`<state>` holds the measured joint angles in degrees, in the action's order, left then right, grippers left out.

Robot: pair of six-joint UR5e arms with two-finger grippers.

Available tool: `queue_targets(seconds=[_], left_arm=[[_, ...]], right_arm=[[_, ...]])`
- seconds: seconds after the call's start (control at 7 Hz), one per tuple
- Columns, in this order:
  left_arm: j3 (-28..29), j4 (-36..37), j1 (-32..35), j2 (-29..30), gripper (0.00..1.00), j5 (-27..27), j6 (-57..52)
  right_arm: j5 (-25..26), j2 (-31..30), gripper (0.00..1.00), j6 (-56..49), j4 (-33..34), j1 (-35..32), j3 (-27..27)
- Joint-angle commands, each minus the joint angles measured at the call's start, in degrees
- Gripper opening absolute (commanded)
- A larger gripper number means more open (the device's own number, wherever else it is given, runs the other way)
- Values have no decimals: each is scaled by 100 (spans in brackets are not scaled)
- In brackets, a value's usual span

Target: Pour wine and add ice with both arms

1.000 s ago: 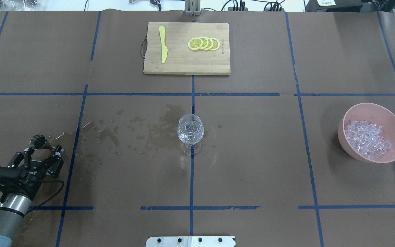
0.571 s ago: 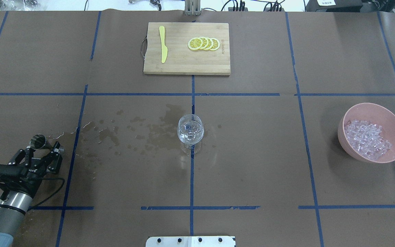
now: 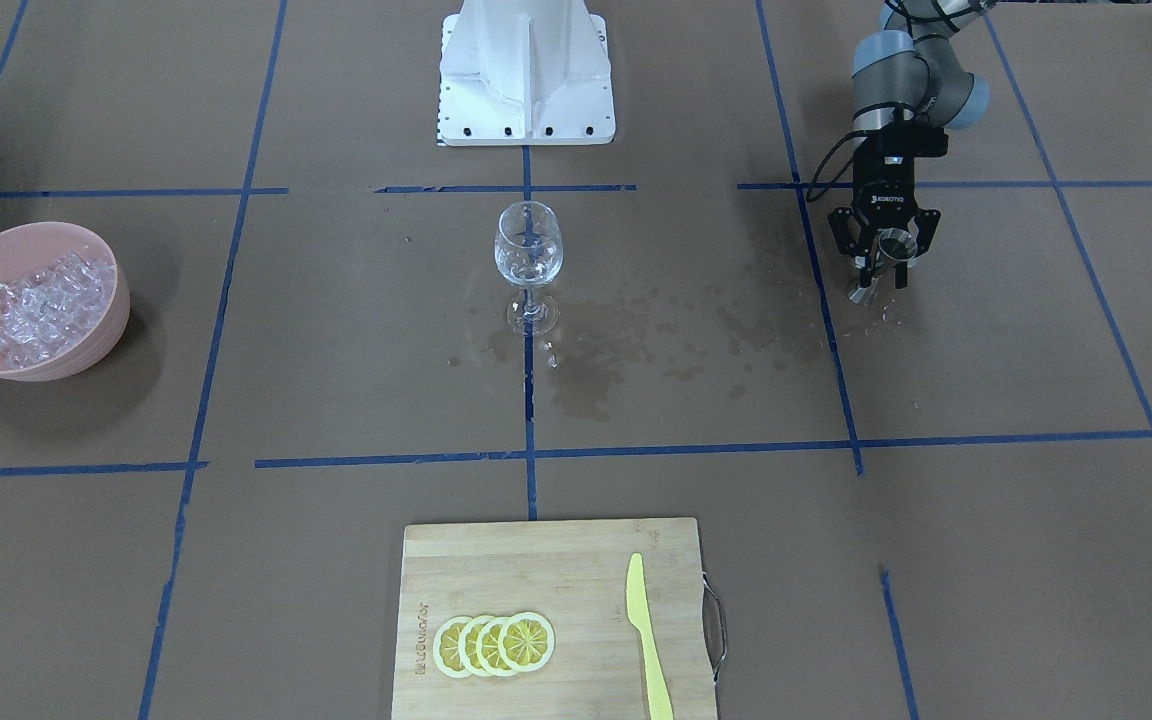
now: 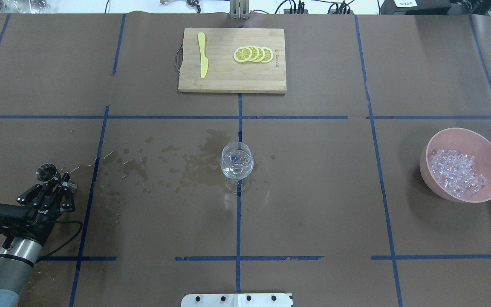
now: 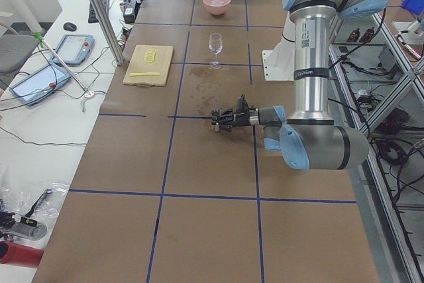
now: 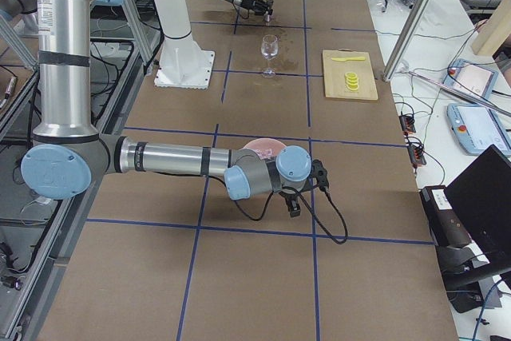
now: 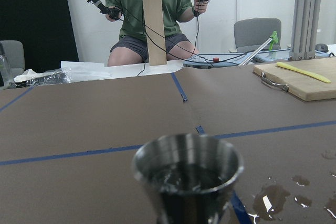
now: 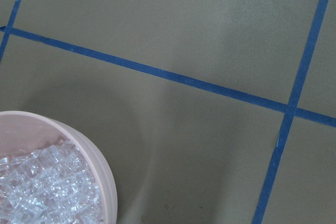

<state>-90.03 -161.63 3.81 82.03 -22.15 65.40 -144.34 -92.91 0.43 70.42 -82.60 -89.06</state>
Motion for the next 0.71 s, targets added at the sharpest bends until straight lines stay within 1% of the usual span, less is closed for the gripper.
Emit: queue_targets(seconds=[0.0,0.29,0.43,0.57], left_arm=[[-259,-9,58,-12,0,-140,-378],[-645,-18,242,23,0,-141,-860],[-752,-9,243,371,0,-158,-871],[-753,0,243,819,0,-184,-1140]], right_arm=[[-6,-7,100,1,7,-1,-6],[-15,10,100,62,-2,-1,-76],[-50,19,100,323,-11,7,-146],[-59,19,100,343,-11,7,-164]])
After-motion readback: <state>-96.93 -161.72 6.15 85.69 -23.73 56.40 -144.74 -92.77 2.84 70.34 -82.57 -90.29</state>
